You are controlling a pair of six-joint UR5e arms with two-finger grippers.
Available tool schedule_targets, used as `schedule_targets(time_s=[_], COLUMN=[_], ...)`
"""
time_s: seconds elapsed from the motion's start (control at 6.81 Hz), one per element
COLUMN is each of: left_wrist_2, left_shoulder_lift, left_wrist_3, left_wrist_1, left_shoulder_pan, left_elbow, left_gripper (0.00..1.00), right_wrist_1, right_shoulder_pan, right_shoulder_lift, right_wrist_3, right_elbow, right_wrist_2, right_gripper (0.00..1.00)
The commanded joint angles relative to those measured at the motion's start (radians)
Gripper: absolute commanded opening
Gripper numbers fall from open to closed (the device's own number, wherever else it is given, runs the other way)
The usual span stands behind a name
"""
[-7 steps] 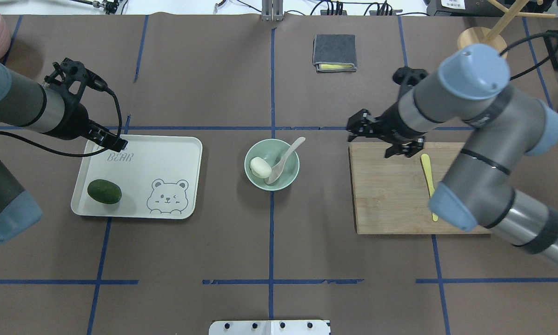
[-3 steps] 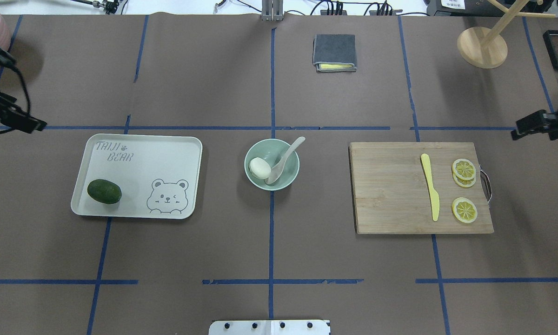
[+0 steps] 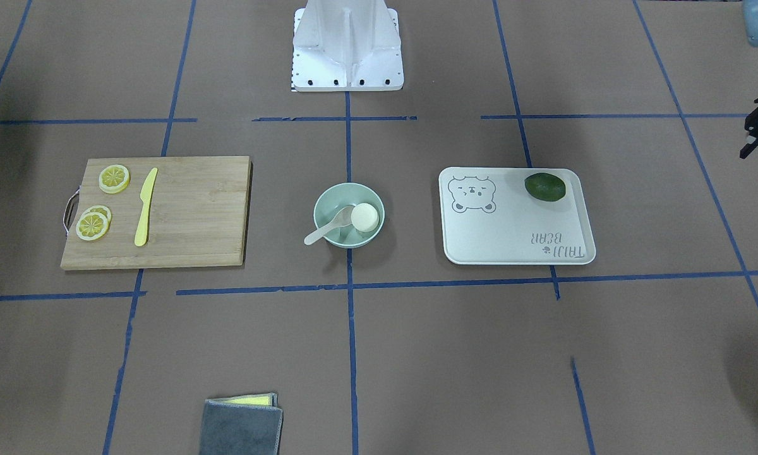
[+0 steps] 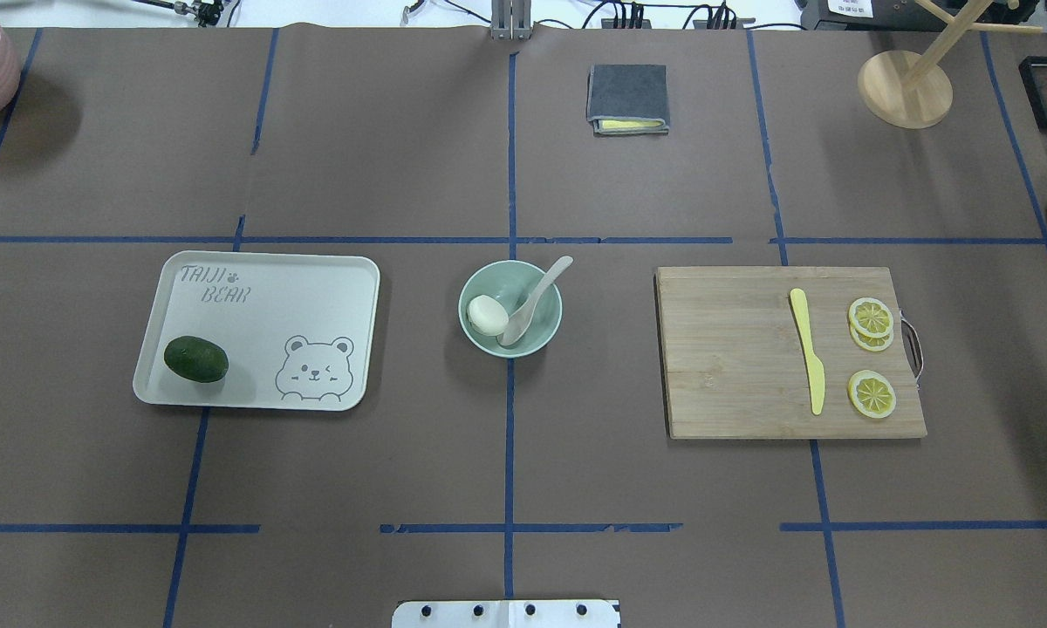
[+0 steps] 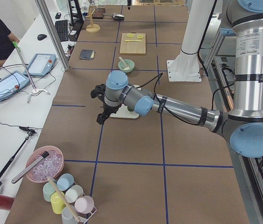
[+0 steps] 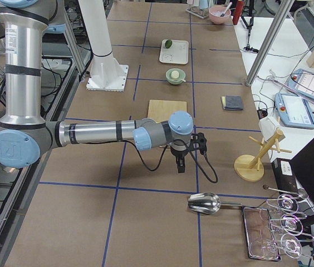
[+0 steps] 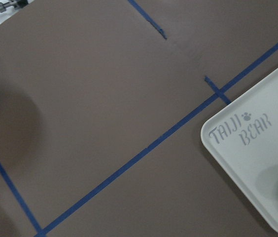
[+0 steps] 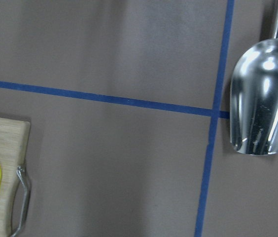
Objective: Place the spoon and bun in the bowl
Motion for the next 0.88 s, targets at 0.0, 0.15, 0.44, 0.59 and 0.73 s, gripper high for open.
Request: schedule_targets(time_s=[0.0,0.15,0.44,0.59,0.73], left_wrist_2=[-0.003,-0.004,-0.090,-0.082,-0.081], left_shoulder_lift=[0.017,0.022,0.028,0.039,0.037], left_wrist_3=[0.011,0.009,0.014,0.018,0.017], left_wrist_1=[0.137,0.144,0.243,0.242,0.236], left_shoulder_pan=[-0.023,-0.025,-0.130,-0.135,-0.134], left_elbow=[0.017,0.039,0.059,0.050,0.068], left_gripper=[0.99,0.99,1.00,1.00,1.00], right_wrist_1=[-0.102,-0.172,-0.255,-0.260,-0.260], right_shoulder_pan=[0.107,0.108,0.098,0.074,0.057], right_shoulder_lift=[0.004,0.009,0.006,0.014,0.015], right_wrist_3=[-0.168,-0.183,-0.167,-0.165,-0.133], right_elbow=[0.001,0.052,0.124,0.124,0.126], right_wrist_2=[0.011,0.011,0.004,0.005,0.008], right_gripper=[1.00,1.00,1.00,1.00,1.00])
